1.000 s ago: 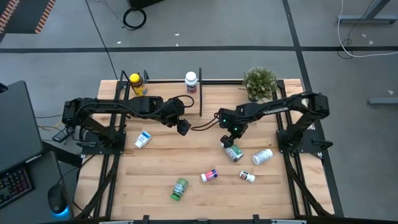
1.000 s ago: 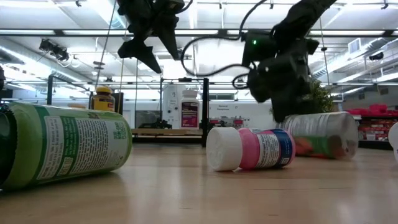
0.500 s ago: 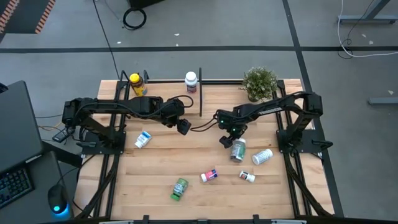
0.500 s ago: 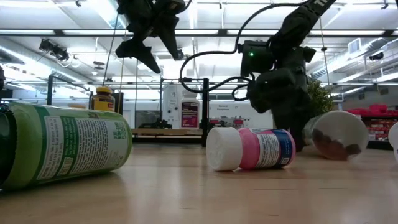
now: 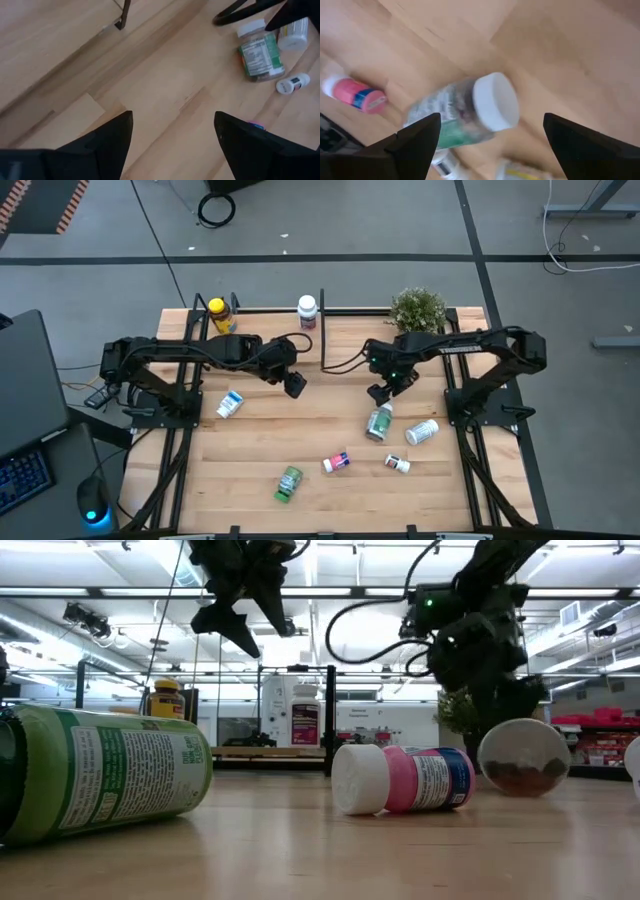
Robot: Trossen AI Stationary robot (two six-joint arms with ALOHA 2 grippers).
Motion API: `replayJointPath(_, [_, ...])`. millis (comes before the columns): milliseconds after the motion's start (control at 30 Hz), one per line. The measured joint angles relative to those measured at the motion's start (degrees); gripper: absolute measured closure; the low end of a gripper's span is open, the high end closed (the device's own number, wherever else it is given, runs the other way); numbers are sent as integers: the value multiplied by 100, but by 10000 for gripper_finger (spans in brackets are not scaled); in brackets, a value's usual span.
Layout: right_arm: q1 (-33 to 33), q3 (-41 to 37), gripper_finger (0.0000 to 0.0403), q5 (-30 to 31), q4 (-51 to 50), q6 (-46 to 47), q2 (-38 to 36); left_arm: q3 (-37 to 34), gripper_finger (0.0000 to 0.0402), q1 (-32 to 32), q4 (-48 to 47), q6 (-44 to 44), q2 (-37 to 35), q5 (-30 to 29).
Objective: Pick and place medicine bottles onto shelf by color
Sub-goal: Put the green medicine bottle on the shelf
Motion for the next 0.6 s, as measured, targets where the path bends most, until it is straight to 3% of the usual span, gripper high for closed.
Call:
replayJointPath(400, [625, 2, 41, -141, -465, 2621, -414, 0, 115, 388, 369, 1337, 0, 153])
replayJointPath(600, [754, 2, 41, 401, -100, 3493, -147, 0, 115, 437, 366, 2156, 0, 186])
